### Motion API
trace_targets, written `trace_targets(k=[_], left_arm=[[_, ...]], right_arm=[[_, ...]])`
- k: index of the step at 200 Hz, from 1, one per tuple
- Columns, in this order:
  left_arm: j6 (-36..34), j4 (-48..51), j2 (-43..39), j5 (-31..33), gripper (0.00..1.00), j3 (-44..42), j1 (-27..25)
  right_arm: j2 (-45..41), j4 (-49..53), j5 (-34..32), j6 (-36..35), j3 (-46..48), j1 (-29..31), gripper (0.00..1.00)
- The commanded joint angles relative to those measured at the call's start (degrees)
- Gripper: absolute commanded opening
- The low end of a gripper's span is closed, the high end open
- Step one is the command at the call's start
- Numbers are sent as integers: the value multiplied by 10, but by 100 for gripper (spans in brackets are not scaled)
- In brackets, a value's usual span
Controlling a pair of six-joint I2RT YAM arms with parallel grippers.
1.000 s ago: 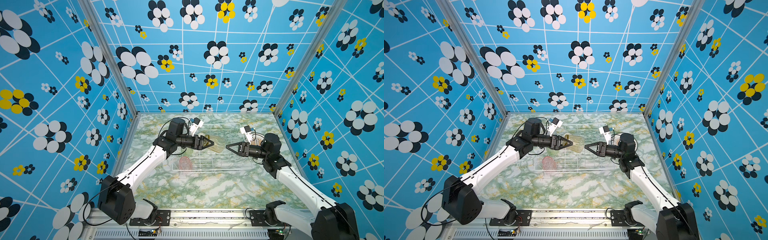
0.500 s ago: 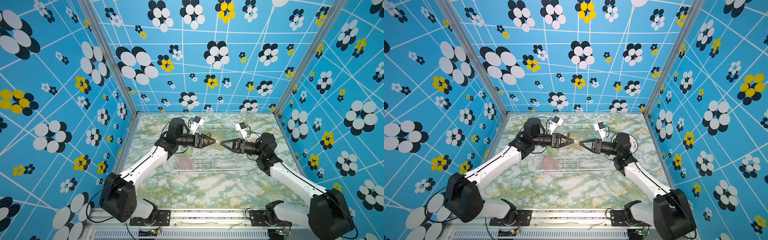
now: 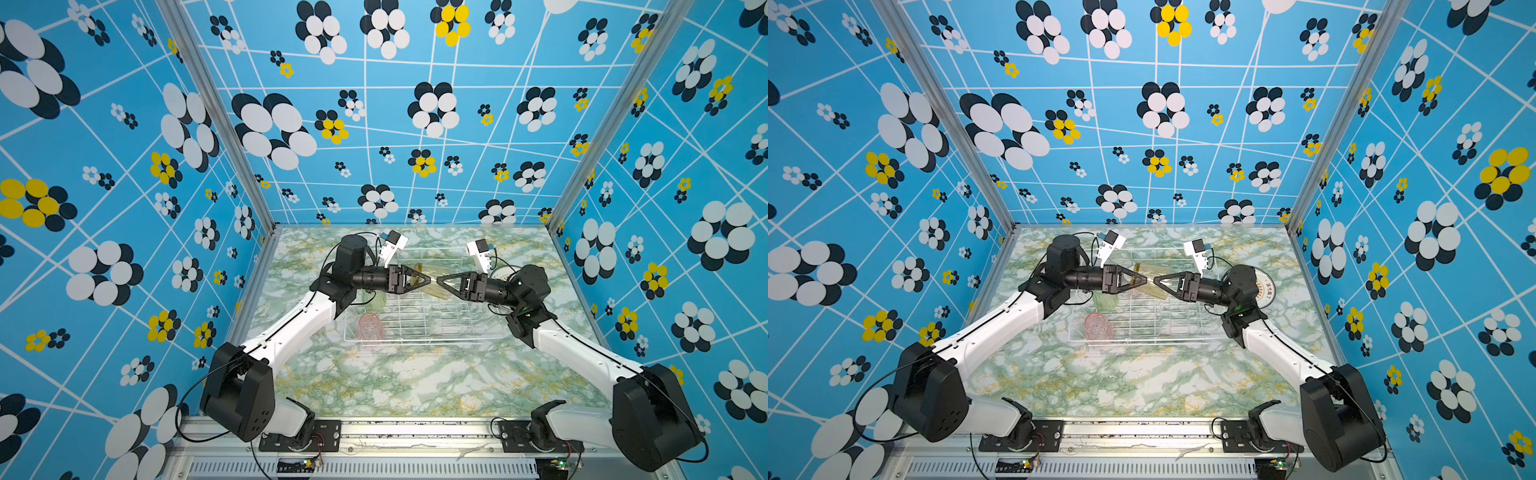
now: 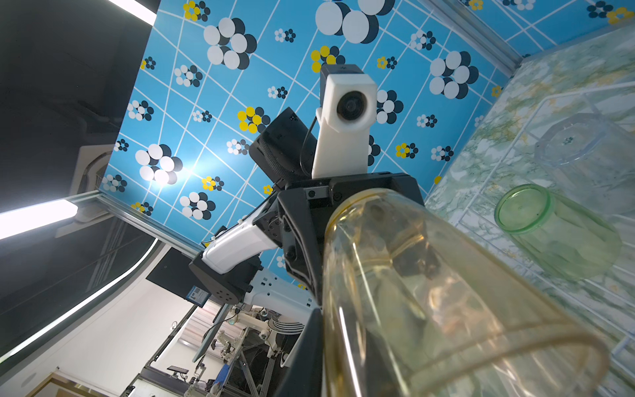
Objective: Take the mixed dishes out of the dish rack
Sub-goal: 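Close the right gripper on the yellow glass held by left gripper, then carry the yellow glass toward the table edge with right gripper while left gripper releases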
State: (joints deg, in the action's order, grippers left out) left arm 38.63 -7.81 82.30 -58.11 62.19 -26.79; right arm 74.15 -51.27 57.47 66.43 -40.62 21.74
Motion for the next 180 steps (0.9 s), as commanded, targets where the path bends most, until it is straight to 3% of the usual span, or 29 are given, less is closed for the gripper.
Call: trace_targets(k=[1, 9, 26, 57, 98, 122, 140, 152, 180], left_arm=[[-13, -8, 3, 2, 53, -4, -5], [-18, 0, 2, 3, 54, -2, -5], [-35, 25, -5, 14, 59, 0, -6], [-75, 92, -22, 45, 80, 10, -5], [-113, 160, -42, 61, 90, 22, -1], [-131, 190, -54, 70, 92, 29, 3], [-166, 254, -66, 104, 91, 44, 6], [-196, 309, -78, 145, 91, 58, 6], [-248, 459, -104, 303, 90, 96, 2]], right_arm=[[17, -43, -24, 29, -18, 10, 6], [20, -48, -26, 33, -20, 10, 0], [23, -49, -30, 35, -22, 10, 0], [18, -37, -24, 28, -27, 10, 0], [-34, 103, -9, -59, -49, 10, 0], [-78, 259, -12, -152, -76, 10, 0], [-119, 489, -48, -292, -126, 11, 0], [-143, 664, -109, -394, -176, 11, 0], [-167, 912, -242, -513, -268, 26, 0]])
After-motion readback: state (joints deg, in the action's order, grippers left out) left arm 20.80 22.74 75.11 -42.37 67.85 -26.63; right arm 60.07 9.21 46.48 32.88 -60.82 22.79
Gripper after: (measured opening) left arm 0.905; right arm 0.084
